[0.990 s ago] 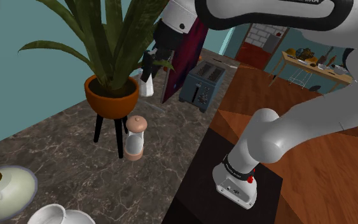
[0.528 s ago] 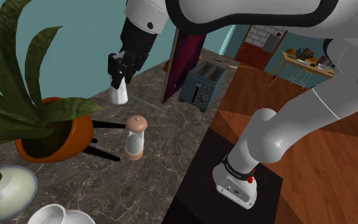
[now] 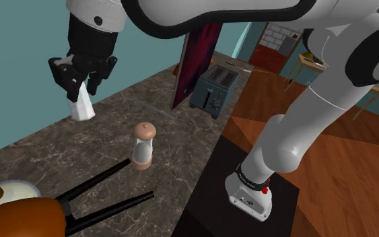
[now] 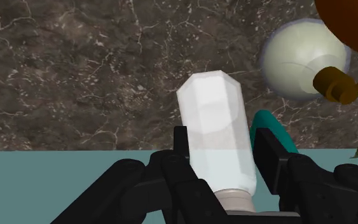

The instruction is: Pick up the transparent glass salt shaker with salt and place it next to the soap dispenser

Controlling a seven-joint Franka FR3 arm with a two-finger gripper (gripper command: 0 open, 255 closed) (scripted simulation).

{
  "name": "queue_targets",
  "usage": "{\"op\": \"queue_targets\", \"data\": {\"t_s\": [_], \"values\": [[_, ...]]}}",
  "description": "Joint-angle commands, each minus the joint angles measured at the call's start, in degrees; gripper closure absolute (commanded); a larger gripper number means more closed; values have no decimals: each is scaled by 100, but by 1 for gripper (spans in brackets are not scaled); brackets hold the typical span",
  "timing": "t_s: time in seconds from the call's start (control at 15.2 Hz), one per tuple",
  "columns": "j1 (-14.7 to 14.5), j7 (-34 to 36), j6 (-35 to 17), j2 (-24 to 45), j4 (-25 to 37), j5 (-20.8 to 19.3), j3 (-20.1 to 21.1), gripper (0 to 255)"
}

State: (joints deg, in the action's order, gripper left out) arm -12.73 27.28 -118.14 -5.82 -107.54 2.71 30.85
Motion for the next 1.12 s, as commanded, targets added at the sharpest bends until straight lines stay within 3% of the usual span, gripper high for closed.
{"op": "queue_targets", "data": {"t_s": [0.0, 0.26, 1.06], "values": [[-58, 336, 84, 435, 459, -315, 167, 255], [-406, 1043, 349, 1462, 1543, -1095, 407, 255], [-398, 1130, -558, 1509, 673, -1172, 351, 255]]}}
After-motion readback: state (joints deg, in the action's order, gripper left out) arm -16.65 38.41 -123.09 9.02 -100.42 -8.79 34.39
